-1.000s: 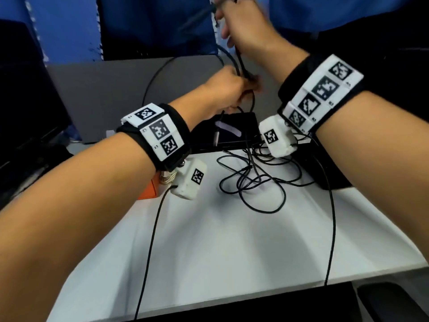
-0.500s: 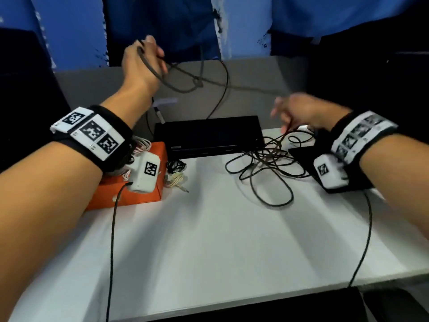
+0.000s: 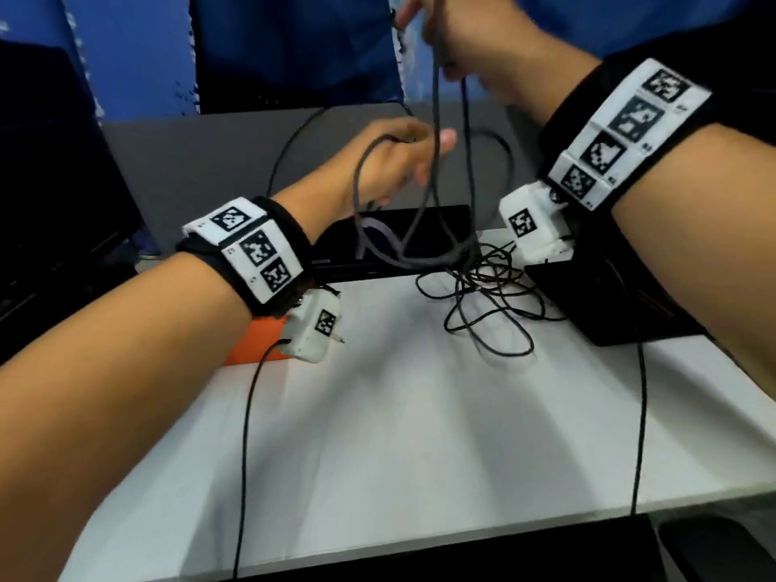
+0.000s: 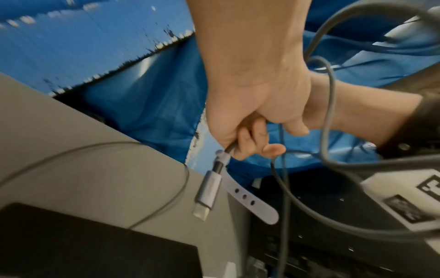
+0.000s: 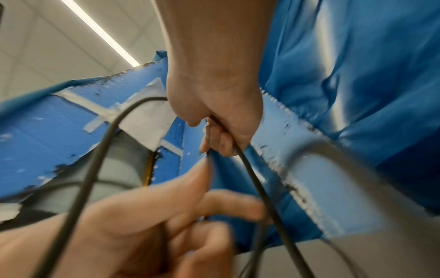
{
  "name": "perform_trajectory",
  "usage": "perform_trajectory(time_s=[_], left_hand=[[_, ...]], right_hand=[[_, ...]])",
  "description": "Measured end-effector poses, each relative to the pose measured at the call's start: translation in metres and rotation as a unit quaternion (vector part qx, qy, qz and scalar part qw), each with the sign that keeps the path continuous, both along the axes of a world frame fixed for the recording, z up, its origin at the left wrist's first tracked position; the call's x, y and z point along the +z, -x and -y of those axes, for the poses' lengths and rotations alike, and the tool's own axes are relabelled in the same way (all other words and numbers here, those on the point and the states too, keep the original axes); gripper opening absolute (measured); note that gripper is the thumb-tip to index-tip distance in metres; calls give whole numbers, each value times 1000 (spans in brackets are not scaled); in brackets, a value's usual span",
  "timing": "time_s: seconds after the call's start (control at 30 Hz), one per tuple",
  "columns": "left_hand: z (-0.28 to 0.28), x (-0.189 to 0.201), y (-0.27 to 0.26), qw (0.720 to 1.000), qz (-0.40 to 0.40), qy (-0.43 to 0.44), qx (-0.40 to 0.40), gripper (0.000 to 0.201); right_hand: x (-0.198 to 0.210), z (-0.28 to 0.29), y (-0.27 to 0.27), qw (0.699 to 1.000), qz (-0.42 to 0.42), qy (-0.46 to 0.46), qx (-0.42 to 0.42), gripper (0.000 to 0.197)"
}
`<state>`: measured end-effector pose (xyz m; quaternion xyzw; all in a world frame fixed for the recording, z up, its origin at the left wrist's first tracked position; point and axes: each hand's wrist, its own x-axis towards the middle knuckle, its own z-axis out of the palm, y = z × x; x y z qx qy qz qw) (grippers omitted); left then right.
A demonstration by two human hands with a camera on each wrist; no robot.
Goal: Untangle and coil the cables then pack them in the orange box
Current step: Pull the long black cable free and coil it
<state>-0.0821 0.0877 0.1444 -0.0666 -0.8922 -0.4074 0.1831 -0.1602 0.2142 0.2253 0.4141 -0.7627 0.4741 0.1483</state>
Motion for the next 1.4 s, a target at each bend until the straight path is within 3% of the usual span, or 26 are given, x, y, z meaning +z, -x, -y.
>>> perform_trajectory(time_s=[0.07,0.13,0.27,0.33,0.4,0.47,0.53,0.57,0.67,0.8,0.87,0.9,0.97,1.0,1.03,1.1,1.2,1.3,1.4], left_hand=[[-25,-1,1,999,30,11,-39,27],[-40,-1,6,999,34,31,-26,24],[-35,9,4,999,-42,-17,-1,26],[-21,13,3,993,-93,-73,6,30],[-4,19,5,980,-154,-126,9,30],[16,24,6,968,-206,-142,26,31],[36,29,1,954,-252,-153,47,31],[47,32,0,947,-271,-161,60,33],[68,37,-7,940,-290,-152,95,37],[76,41,-15,934,-295,-159,125,37],[78,41,-15,936,-299,-146,113,36],[78,40,-15,939,-301,-131,102,36],[74,39,-14,944,-302,-105,86,35],[69,37,-14,945,-302,-99,77,35],[64,36,-13,946,-302,-98,65,34],[54,37,-11,948,-299,-93,53,33],[43,38,-10,956,-281,-86,23,32],[39,42,-13,960,-269,-78,-14,31],[42,47,-16,962,-257,-85,-35,30]], right_hand=[[-15,17,-14,996,11,-19,83,40],[-23,19,-21,990,13,-37,138,45],[-42,-16,0,994,4,22,110,37],[-77,-29,11,984,110,46,135,35],[-129,-32,21,957,234,-31,166,30],[-181,-40,32,939,215,-234,132,27],[-222,-51,54,891,112,-436,63,28],[-234,-57,67,871,94,-482,5,30],[-240,-79,90,874,110,-461,-108,32],[-226,-93,106,811,127,-531,-208,21],[-209,-87,107,799,109,-546,-228,12],[-200,-80,107,814,106,-528,-217,29],[-175,-58,92,888,147,-414,-133,75],[-162,-46,80,927,173,-325,-67,80],[-152,-31,68,952,194,-238,0,78],[-137,-7,37,967,202,-105,114,75],[-131,24,1,958,174,-65,218,52],[-140,43,-12,970,128,-80,188,11],[-152,44,-1,982,97,-102,129,15]])
